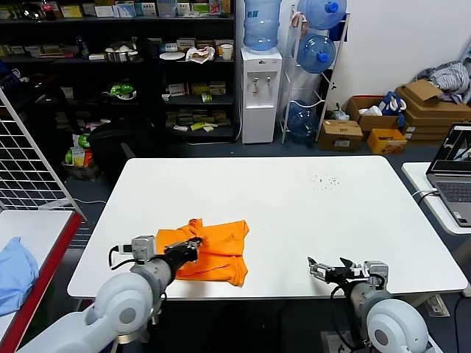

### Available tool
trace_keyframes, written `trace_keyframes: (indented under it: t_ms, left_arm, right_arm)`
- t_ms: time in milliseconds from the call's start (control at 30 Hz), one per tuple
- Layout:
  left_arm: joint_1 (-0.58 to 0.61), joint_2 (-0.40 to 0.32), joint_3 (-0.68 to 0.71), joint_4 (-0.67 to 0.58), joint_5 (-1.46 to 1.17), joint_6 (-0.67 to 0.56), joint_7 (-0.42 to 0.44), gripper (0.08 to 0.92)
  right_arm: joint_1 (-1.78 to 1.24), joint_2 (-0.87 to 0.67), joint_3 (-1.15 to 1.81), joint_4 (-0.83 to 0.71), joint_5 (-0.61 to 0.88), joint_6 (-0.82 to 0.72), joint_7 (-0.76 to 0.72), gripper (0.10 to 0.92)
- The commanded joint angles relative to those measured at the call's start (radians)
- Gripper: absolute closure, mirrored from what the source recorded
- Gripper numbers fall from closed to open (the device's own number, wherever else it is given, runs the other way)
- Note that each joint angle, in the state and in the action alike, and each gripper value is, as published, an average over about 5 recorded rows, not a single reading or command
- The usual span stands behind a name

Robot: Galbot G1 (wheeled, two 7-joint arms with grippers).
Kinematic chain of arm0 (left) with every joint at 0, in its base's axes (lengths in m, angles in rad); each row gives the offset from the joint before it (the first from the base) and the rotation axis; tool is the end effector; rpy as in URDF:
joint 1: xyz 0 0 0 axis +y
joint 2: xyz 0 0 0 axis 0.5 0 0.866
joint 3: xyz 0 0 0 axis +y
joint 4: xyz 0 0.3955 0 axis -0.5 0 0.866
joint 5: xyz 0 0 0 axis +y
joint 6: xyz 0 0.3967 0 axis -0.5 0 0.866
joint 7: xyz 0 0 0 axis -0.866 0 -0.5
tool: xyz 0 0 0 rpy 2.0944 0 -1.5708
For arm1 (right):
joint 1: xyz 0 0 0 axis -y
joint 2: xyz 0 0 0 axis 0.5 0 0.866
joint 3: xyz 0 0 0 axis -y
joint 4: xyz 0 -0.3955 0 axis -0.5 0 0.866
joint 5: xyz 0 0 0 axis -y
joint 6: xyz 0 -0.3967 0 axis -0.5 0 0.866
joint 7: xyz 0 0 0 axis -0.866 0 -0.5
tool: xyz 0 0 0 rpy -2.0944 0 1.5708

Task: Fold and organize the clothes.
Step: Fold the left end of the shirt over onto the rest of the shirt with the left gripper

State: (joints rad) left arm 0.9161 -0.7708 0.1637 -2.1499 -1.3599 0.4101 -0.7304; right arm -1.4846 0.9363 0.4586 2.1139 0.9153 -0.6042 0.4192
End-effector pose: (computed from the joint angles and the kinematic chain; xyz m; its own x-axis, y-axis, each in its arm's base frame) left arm 0.2904 -0.0188 -0.2395 -0.7316 0.3459 0.5874 0.1944 0.9318 -0.3066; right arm 0.2365 -0.0952 -0.2944 -0.7597 -0.0881 0.6442 -0.0126 0.9926 0.1210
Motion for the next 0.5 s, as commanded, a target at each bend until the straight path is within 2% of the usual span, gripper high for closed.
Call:
trace_keyframes:
  t_ms: [33,400,500]
  left_arm:
    - [-0.142,-0.134,0.151,0.025,-0.034,0.003,-0.058,0.885]
    - [-0.136,-0.159,0.144,0.088,0.056,0.000,-0.020,0.885]
    - [-0.128,-0.157,0.133,0.090,0.069,0.000,-0.006,0.849]
  right_arm:
    - [-0.008,0.012,0.003,-0.002,-0.005,-0.001,0.003,0.104]
    - [-0.009,0.008,0.002,0.004,-0.005,0.000,0.002,0.104]
    - [-0.009,0.009,0.001,0.003,-0.005,0.001,0.002,0.104]
